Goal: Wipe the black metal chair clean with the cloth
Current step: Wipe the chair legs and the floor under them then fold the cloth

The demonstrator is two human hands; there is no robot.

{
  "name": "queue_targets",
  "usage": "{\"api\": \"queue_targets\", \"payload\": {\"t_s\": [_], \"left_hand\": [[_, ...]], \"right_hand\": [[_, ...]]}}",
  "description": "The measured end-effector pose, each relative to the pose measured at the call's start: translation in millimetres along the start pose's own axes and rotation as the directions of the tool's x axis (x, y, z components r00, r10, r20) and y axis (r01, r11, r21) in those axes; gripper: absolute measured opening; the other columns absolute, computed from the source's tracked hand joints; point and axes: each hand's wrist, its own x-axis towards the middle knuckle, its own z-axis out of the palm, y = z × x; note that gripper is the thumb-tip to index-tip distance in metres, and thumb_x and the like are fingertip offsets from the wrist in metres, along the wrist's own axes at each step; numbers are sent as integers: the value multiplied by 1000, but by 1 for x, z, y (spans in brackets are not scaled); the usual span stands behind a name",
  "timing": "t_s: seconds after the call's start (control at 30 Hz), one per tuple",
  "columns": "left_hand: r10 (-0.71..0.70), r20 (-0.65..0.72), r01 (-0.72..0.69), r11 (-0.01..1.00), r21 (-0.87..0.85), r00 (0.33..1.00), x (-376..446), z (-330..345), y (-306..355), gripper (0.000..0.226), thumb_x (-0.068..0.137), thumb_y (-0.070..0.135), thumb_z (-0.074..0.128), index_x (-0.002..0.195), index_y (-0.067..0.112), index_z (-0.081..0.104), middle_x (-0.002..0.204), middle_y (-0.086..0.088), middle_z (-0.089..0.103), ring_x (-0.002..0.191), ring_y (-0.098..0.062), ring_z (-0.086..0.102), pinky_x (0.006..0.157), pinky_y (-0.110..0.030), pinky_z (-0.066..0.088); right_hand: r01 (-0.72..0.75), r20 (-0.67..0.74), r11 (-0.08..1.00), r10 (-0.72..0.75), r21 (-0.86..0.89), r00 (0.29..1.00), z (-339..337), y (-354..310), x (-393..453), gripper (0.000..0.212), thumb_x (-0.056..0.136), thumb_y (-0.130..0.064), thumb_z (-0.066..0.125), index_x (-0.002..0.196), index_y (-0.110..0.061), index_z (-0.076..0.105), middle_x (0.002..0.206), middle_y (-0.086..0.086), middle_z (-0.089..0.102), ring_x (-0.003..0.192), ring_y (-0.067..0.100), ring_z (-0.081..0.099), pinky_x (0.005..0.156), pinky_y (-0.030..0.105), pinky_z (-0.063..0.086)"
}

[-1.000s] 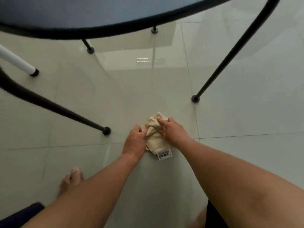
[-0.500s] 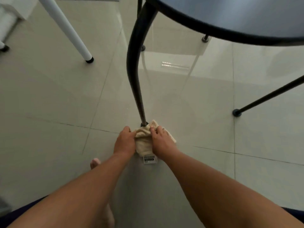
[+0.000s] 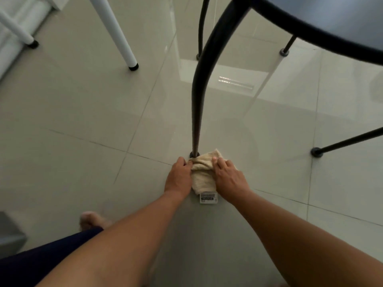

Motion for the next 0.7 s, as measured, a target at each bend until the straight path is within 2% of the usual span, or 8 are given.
{"api": "queue_targets", "payload": {"t_s": [0.2,0.27,0.33,0.4,0.47,0.53,0.6,0.7], "left_hand": [[115,17,-115,963,245,993,7,-54,-21,31,100,37,48,80,15,43,87,-13,56,83,-33,54,68,-40,38],[129,52,-139,937,319,990,20,-74,-31,15,101,24,49,100,10,56,101,-15,56,90,-33,55,73,-37,41],[133,34,-137,933,334,990,34,-89,-37,26,100,9,47,123,10,57,121,-18,52,100,-35,56,81,-37,46],[97,-13,-89,953,291,995,51,-102,-35,19,101,17,46,116,10,55,118,-21,55,101,-38,57,81,-39,45],[81,-43,-64,952,300,996,73,-112,-23,25,101,37,45,97,13,48,106,-22,59,97,-39,57,74,-39,40],[81,-33,-69,958,277,996,101,-117,-9,30,99,44,44,92,14,43,103,-22,60,97,-39,57,73,-38,37],[93,-11,-86,959,271,996,123,-119,8,32,99,46,44,93,14,43,102,-20,60,95,-37,57,73,-37,36],[142,16,-140,949,283,990,146,-122,21,32,98,47,46,90,16,42,97,-16,60,87,-32,54,72,-35,34]], "right_hand": [[102,28,992,-105,70,994,9,-57,-8,60,97,-14,38,154,-8,19,144,6,36,122,28,42,84,41,49],[117,-15,988,-116,100,993,17,-80,-2,58,96,-12,32,153,-6,21,145,9,37,123,30,43,88,41,48],[112,-53,987,-106,115,993,21,-102,10,60,91,-14,27,149,-3,31,142,12,44,121,33,49,87,43,51],[84,-93,982,-69,171,993,26,-120,28,61,88,-17,26,142,2,45,136,17,54,113,37,57,83,44,54],[47,-163,971,-8,233,987,22,-135,53,63,89,-22,21,139,6,48,131,23,57,107,40,57,89,45,51],[26,-198,969,24,246,980,10,-143,76,58,89,-17,25,134,12,50,127,29,58,98,45,58,87,47,54],[12,-184,966,38,260,982,0,-143,100,55,93,-10,29,140,14,40,143,29,45,110,49,53,95,50,49],[-85,-89,965,110,248,990,-8,-134,127,63,97,-18,30,155,-3,12,162,9,12,139,36,27,111,43,33]]}}
